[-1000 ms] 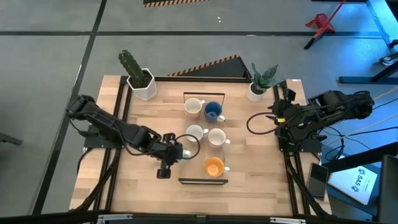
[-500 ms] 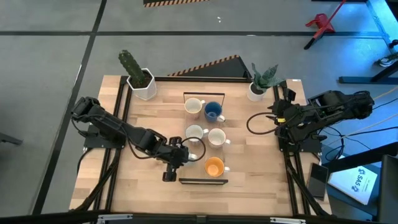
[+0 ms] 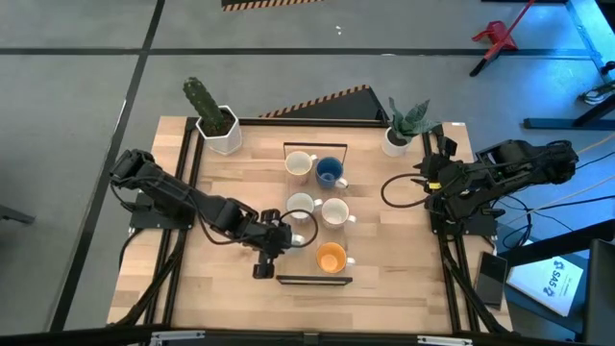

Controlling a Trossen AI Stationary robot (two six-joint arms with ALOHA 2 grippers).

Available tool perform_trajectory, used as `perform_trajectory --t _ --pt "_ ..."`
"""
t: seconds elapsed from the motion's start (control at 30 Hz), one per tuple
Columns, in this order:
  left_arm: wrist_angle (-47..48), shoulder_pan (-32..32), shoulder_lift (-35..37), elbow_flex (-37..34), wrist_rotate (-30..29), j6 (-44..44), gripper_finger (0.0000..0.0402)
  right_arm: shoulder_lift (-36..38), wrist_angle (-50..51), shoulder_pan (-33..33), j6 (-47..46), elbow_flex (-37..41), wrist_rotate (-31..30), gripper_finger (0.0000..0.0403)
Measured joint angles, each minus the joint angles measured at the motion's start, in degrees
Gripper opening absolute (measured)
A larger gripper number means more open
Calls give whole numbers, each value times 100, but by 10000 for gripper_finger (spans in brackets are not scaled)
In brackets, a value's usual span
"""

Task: Place coffee mugs
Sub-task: Put the green and white mug on the shelf

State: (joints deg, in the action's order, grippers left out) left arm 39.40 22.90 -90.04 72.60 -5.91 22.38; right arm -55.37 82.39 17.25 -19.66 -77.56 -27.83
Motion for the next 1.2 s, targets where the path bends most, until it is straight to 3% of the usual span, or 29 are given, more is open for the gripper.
perform_trajectory --t 0.27,0.63,0.9,1.2 --pt "-49 10 -292 2 316 5 17 1 2 0 0 0 1 150" --pt "90 37 -334 190 70 105 18 0 2 -1 2 0 0 150" --pt "-32 37 -323 273 98 -57 67 0 2 -2 2 0 0 150" --pt "-341 37 -323 271 176 -88 74 0 2 0 2 0 0 150"
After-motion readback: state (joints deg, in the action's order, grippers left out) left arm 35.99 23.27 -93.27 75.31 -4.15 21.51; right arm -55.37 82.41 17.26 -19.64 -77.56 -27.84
